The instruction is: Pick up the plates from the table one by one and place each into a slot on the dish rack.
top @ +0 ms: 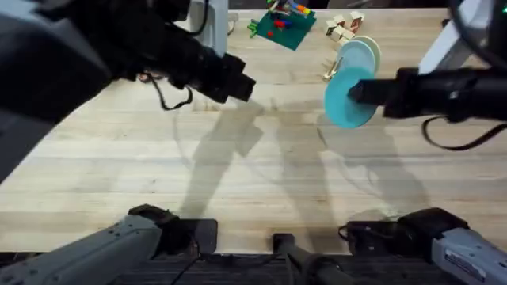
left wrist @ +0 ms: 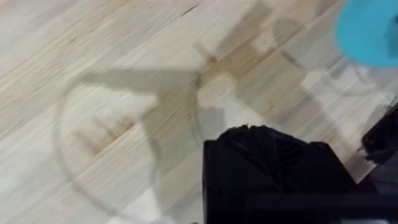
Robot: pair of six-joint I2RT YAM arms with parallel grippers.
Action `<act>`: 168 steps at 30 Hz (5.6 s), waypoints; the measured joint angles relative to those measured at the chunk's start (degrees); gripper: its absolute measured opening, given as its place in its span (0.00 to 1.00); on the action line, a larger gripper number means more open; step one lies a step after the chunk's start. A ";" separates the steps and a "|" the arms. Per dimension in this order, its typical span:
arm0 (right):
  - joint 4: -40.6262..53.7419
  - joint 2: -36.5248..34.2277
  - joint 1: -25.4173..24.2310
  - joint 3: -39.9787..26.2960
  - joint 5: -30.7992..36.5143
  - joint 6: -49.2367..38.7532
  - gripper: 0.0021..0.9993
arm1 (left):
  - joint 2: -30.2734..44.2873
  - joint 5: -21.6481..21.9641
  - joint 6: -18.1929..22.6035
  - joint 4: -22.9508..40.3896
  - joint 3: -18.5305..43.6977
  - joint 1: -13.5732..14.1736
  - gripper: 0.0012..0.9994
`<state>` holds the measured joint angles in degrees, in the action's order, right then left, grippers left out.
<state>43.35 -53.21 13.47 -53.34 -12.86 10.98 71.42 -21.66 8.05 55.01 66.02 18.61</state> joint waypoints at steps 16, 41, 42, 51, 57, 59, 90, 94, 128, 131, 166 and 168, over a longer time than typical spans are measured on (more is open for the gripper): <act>9.43 -9.42 -5.63 -16.40 3.93 -18.16 0.03 | -15.81 7.00 -0.13 4.72 -0.17 0.00 0.04; 8.67 -12.87 -6.12 -21.61 10.41 -31.46 0.03 | -18.01 8.21 2.69 5.92 -0.17 0.00 1.00; 8.08 -12.87 -6.44 -21.83 11.13 -32.18 0.03 | -18.01 8.21 2.69 5.92 -0.17 0.00 1.00; 5.93 -15.71 -12.23 -25.52 13.32 -35.53 0.03 | -18.01 8.21 2.69 5.92 -0.17 0.00 1.00; 5.91 -21.82 -14.55 -30.15 11.48 -37.67 0.03 | -18.01 8.21 2.69 5.92 -0.17 0.00 1.00; 5.91 -24.02 -14.92 -32.08 10.85 -38.55 0.03 | -18.01 8.21 2.69 5.92 -0.17 0.00 0.99; 13.71 -31.13 -15.10 -38.42 2.28 -43.13 0.03 | -18.01 8.21 2.69 5.92 -0.17 0.00 1.00; 13.79 -32.40 -14.31 -38.42 1.36 -44.06 0.03 | -18.01 8.21 2.69 5.92 -0.17 0.00 1.00; 9.07 -46.73 -11.62 -38.42 3.67 -46.32 0.03 | -18.01 8.21 2.69 7.21 -0.17 0.00 1.00; 8.62 -47.21 -11.15 -38.42 4.06 -46.40 0.03 | -18.01 8.23 2.69 7.21 -0.17 0.00 1.00; 8.71 -51.54 -10.21 -38.53 5.63 -46.40 0.03 | -18.01 8.21 2.69 8.45 -0.17 0.00 1.00; 8.75 -51.54 -10.22 -38.53 5.63 -46.40 0.03 | -18.01 8.23 2.69 8.46 -0.17 0.00 1.00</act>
<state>52.10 -104.75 3.26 -91.88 -7.22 -35.42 53.41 -13.43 10.74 63.47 65.84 18.61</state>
